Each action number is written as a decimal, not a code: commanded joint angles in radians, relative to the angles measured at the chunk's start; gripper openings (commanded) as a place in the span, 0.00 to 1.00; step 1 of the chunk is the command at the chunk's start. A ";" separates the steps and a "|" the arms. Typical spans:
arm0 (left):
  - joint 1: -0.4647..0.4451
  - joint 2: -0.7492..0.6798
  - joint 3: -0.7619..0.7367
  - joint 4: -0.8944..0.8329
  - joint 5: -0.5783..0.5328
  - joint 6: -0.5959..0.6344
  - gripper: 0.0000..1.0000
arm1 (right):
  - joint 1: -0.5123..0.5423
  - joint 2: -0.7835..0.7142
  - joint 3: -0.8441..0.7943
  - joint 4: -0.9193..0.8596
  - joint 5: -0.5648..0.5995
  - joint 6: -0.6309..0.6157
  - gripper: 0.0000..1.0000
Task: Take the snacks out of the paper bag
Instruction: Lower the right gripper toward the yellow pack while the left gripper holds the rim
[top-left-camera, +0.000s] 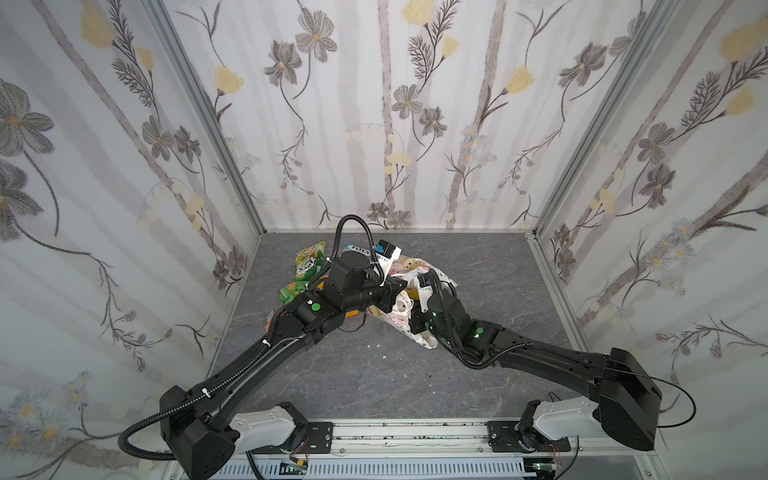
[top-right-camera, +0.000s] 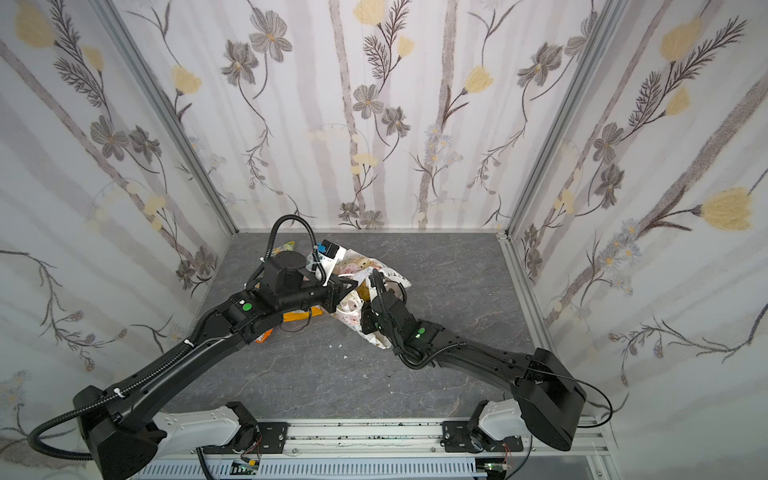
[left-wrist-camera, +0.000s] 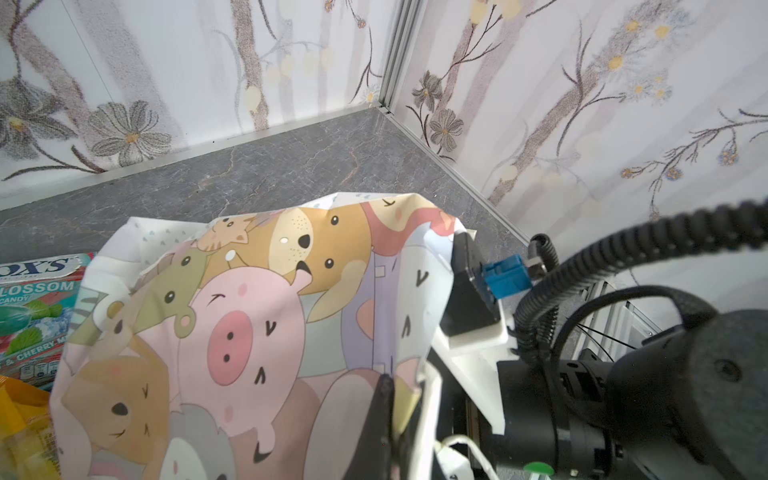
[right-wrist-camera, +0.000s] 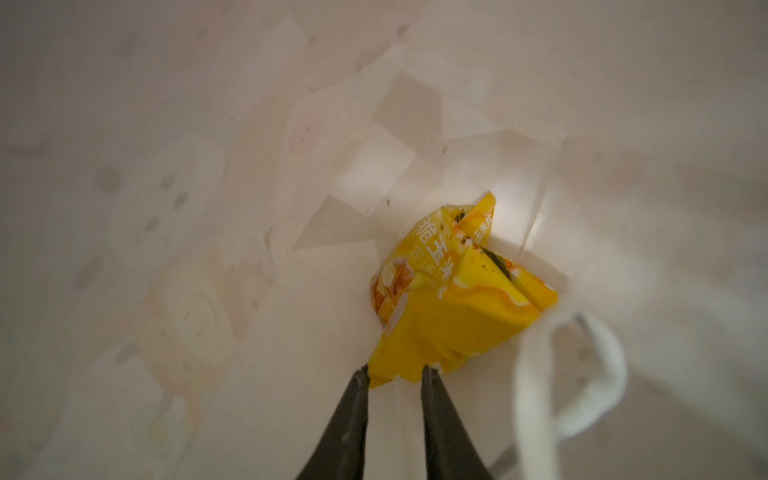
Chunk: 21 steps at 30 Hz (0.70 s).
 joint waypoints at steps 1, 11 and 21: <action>0.002 0.005 0.018 0.046 0.056 -0.030 0.00 | 0.018 0.008 -0.003 -0.029 0.003 -0.085 0.26; 0.003 -0.027 -0.016 0.057 0.103 -0.042 0.00 | -0.064 0.001 0.023 0.035 -0.143 0.094 0.27; 0.001 -0.002 -0.009 0.141 0.176 -0.249 0.00 | -0.152 -0.008 0.097 -0.108 -0.155 0.411 0.40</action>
